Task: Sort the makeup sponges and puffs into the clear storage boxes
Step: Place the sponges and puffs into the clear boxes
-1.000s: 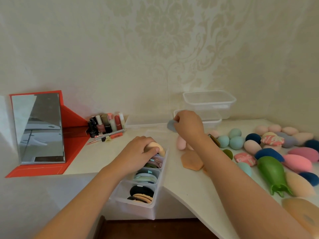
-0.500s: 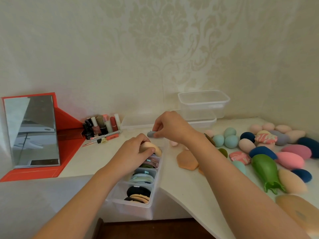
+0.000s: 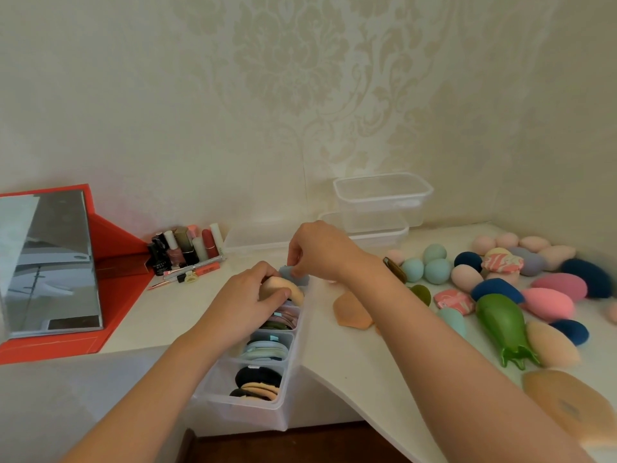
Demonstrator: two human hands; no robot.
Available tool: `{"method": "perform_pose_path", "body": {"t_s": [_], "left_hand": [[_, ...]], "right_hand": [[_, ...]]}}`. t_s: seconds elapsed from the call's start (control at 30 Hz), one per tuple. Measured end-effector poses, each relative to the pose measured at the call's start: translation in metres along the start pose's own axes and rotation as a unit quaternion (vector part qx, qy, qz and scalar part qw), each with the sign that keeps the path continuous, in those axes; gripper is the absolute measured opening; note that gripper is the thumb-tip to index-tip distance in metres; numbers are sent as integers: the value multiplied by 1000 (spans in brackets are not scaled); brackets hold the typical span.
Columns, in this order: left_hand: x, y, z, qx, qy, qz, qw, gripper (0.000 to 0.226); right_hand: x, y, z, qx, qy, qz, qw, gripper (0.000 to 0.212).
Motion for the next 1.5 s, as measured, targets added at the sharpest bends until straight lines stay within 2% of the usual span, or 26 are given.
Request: {"method": "perform_pose_path", "body": {"t_s": [0.17, 0.33, 0.47, 0.53, 0.6, 0.67, 0.73, 0.83, 0.93, 1.0, 1.2, 1.33, 1.4, 1.5], "left_hand": [[-1, 0, -1, -1, 11, 0, 1000, 16], [2, 0, -1, -15, 18, -6, 1000, 14], [7, 5, 2, -17, -10, 34, 999, 14], [8, 6, 3, -12, -16, 33, 999, 17], [8, 7, 3, -15, -18, 33, 999, 22], [9, 9, 3, -14, -4, 45, 999, 21], [11, 10, 4, -14, 19, 60, 998, 16], [14, 11, 5, -15, 28, 68, 997, 17], [17, 12, 6, -15, 26, 66, 997, 16], [17, 13, 6, -19, 29, 64, 997, 16], [17, 14, 8, -19, 24, 55, 998, 15], [18, 15, 8, -23, 10, 49, 998, 14], [18, 16, 8, -20, 2, 47, 999, 13], [17, 16, 5, -17, -3, 43, 999, 15]], "right_hand": [[6, 18, 3, -44, 5, 0, 999, 15], [8, 27, -1, -3, 15, 107, 994, 23], [-4, 12, 0, 32, 12, 177, 984, 27], [-11, -11, -9, 107, 33, 134, 985, 21], [-16, -37, -30, 134, 85, 33, 987, 17], [-22, -58, -55, 68, 158, -57, 983, 16], [-30, -67, -77, 16, 226, -72, 971, 19], [-39, -57, -91, -35, 288, 19, 957, 26], [-47, -31, -88, -80, 274, 85, 955, 27], [-52, -16, -85, -111, 265, 94, 953, 29], [-56, -11, -89, -150, 270, -8, 951, 26], [-57, -31, -81, -149, 262, -122, 946, 30], [-58, -44, -71, -104, 224, -206, 947, 27], [-59, -54, -44, 81, 131, -261, 953, 34]]}}
Point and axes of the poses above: each hand's wrist, its own x-axis towards the middle knuckle, its own y-axis out of the palm, z = x × y, the point moved 4 cm from there along x, towards the middle knuckle, and after that the axes turned 3 degrees about z, right-handed, at the moved point
